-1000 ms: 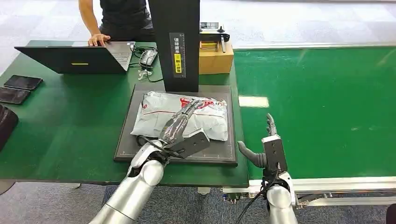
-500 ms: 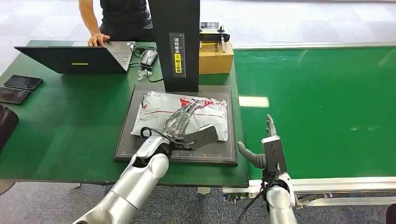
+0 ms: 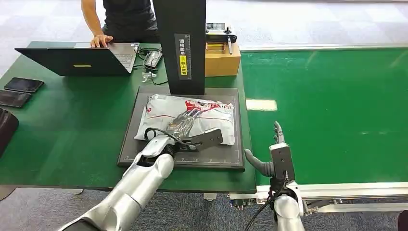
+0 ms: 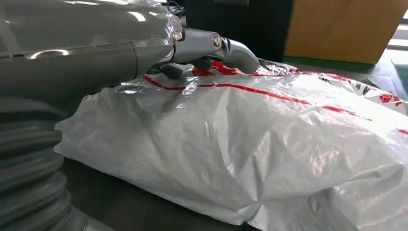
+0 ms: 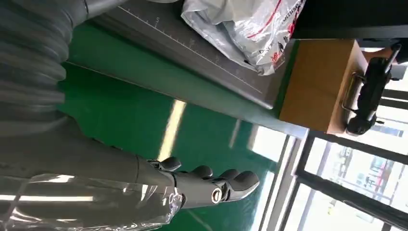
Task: Moved the parcel from conveyor to table for the left to box.
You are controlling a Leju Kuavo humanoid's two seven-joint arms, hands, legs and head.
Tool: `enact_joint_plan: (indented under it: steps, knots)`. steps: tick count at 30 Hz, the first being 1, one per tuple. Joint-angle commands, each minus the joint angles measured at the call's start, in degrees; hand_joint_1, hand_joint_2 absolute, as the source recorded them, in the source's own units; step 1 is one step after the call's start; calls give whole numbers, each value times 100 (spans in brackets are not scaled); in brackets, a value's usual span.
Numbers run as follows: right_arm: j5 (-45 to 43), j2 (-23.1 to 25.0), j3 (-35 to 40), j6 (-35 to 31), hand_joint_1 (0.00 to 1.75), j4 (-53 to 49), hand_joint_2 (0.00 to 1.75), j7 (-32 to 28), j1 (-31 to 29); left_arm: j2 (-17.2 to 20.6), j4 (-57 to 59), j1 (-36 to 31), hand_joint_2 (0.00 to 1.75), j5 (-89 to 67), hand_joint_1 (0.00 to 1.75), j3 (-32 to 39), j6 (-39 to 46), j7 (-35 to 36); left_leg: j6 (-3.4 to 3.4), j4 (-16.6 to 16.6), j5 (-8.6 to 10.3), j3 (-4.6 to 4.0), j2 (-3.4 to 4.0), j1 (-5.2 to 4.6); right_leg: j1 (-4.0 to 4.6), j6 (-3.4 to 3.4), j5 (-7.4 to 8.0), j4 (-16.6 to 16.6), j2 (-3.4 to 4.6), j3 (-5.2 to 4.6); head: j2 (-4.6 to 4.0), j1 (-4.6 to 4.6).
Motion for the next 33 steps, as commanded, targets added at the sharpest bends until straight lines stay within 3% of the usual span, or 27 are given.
enact_joint_plan:
  steps: [1, 10, 11, 12, 13, 14, 33]
  knots:
    - [-61, -140, 158, -12, 0, 122, 175, 37, -4, 12, 974, -374, 175, -152, 0, -41, -262, 121, -21, -11, 0, 18, -2, 5, 1, 9, 0, -10, 5, 17, 0, 0]
    - [-122, -163, 208, -49, 0, 116, 175, 62, 2, 1, 1166, -349, 175, 57, 0, 309, -207, 156, -18, -9, 1, 16, 2, 5, 1, 8, 2, -9, 8, 16, 0, -2]
    - [-125, -164, 212, -52, 0, 107, 175, 65, 8, 6, 1132, -334, 175, 69, 17, 332, -138, 137, -14, -6, 0, 14, 3, 3, 1, 6, 1, -6, 8, 13, 0, -2]
    - [-126, -167, 217, -57, 0, 90, 175, 67, 19, 19, 1081, -308, 175, 50, 141, 333, -23, 117, -11, -4, -1, 12, 3, 4, 2, 4, 1, -4, 6, 11, 0, 0]
    - [-130, -168, 218, -61, 0, 79, 175, 70, 26, 18, 1074, -299, 175, 59, 141, 346, 8, 116, -16, -7, 0, 16, 3, 3, 0, 7, 2, -6, 8, 14, 0, -2]
    - [-130, -168, 218, -61, 0, 79, 175, 70, 26, 18, 1074, -299, 175, 59, 175, 346, 8, 116, -13, -6, 0, 13, 3, 2, 0, 5, 1, -5, 7, 11, 0, 0]
    - [-179, -247, 290, -69, 0, 88, 175, 88, 6, 305, 652, -166, 175, 174, 175, 635, 774, -194, -11, -5, -1, 12, 9, 2, 0, 3, 2, -2, 12, 9, 0, 0]
